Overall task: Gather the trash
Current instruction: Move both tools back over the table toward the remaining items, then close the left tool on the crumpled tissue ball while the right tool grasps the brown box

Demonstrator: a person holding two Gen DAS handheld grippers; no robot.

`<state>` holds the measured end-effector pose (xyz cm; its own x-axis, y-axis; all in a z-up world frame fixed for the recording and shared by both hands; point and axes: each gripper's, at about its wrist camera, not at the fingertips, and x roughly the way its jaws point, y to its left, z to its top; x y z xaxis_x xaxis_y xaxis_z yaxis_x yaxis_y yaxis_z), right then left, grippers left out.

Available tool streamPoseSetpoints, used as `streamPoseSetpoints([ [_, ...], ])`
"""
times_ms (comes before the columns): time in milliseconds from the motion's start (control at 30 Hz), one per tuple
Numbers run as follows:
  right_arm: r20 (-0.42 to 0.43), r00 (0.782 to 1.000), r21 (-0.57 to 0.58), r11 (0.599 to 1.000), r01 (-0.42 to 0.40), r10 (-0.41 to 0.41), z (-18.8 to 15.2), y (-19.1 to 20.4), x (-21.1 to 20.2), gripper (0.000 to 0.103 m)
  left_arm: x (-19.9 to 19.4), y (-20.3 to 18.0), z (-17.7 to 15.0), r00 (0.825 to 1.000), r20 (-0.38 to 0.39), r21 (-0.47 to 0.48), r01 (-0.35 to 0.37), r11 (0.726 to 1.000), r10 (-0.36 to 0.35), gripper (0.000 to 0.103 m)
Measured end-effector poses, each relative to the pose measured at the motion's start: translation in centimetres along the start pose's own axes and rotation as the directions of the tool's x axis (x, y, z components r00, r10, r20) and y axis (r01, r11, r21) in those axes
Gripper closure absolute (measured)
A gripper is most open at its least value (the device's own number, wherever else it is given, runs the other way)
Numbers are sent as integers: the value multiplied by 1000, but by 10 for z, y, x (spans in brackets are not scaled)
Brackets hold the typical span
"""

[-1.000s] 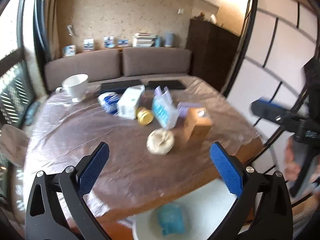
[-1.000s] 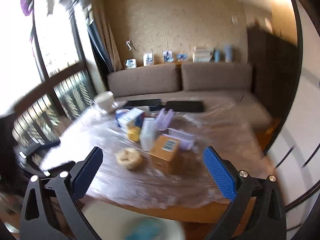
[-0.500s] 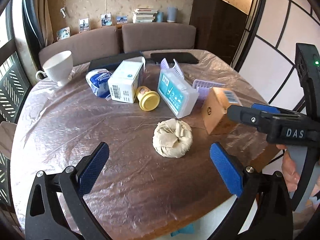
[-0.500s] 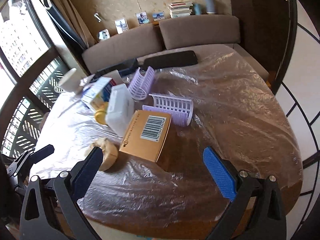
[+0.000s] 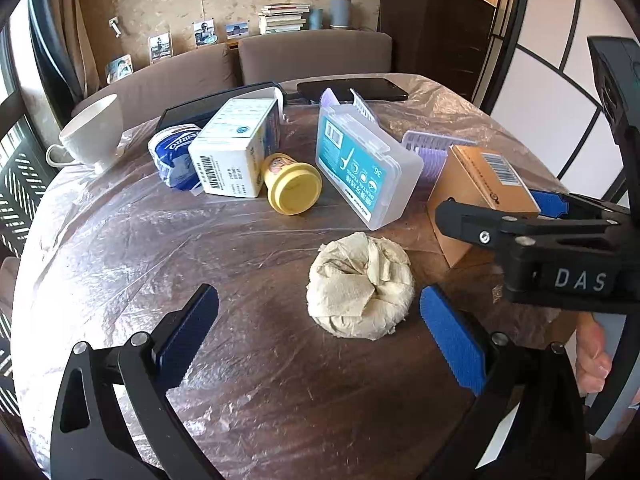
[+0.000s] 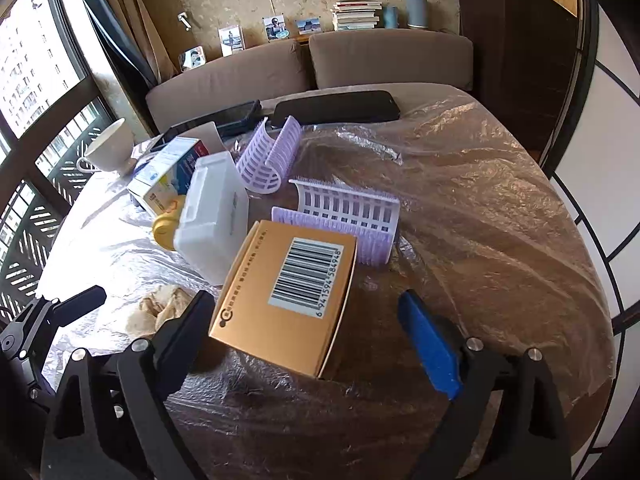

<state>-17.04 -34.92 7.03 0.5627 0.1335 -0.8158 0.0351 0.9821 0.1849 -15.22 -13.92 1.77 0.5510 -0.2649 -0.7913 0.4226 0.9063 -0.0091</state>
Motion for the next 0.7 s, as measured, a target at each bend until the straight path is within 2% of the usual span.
streamPoseSetpoints([
  [100,7,1000,-5,1000,9,-9,-1,1,1,14,3,-2,2,1000,11,0,-1,1000,1,1],
  [267,16,1000,-28,999,24,-23,-1,4,2,22,6,-5,4,1000,27,6,-5,1000,5,1],
  [433,33,998,-68,996,55,-52,-1,9,4,25,7,-10,6,999,47,32,-13,999,12,2],
  [700,38,997,-76,995,63,-60,1,11,8,29,11,-17,7,999,41,56,-6,998,4,12],
])
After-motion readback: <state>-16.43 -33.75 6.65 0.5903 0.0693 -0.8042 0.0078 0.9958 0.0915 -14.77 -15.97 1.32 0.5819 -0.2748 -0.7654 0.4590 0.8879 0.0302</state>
